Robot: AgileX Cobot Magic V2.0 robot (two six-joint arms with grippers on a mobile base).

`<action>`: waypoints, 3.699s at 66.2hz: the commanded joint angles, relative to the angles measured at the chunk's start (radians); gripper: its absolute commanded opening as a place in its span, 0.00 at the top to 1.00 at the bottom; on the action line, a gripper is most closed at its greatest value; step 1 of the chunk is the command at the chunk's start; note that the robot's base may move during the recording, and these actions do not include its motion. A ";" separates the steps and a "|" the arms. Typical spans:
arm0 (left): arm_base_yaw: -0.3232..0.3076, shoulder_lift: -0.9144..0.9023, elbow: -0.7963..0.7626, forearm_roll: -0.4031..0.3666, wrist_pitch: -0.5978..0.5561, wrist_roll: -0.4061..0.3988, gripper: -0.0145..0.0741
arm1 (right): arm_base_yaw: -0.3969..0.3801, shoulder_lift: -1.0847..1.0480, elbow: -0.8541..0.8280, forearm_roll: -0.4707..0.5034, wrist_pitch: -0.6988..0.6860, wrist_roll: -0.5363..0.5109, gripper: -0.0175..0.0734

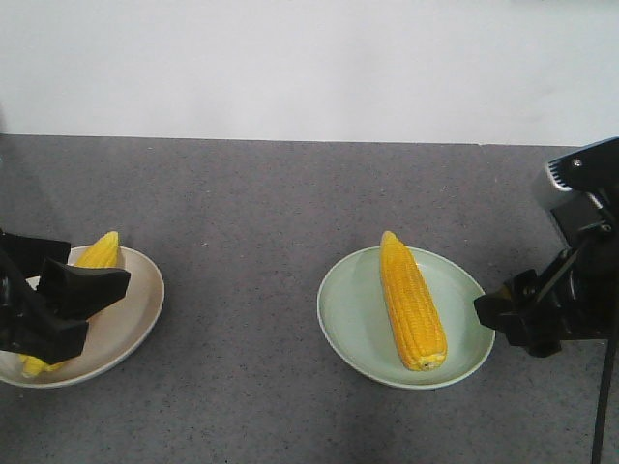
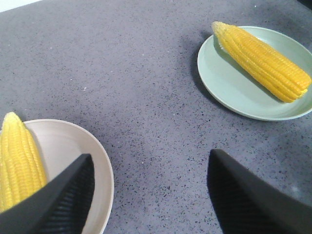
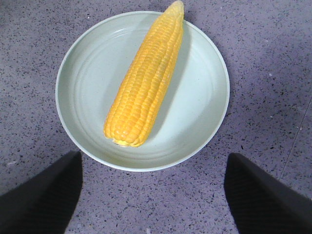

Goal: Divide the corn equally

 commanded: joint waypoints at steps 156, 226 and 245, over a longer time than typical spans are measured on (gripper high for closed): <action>0.340 -0.917 0.869 0.138 -0.741 -0.209 0.85 | 0.002 -0.016 -0.025 0.008 -0.041 -0.009 0.82; 0.337 -0.948 0.890 0.146 -0.778 -0.224 0.84 | 0.002 -0.016 -0.025 0.008 -0.041 -0.009 0.82; 0.337 -0.948 0.890 0.146 -0.778 -0.224 0.84 | 0.002 -0.016 -0.025 0.008 -0.041 -0.009 0.82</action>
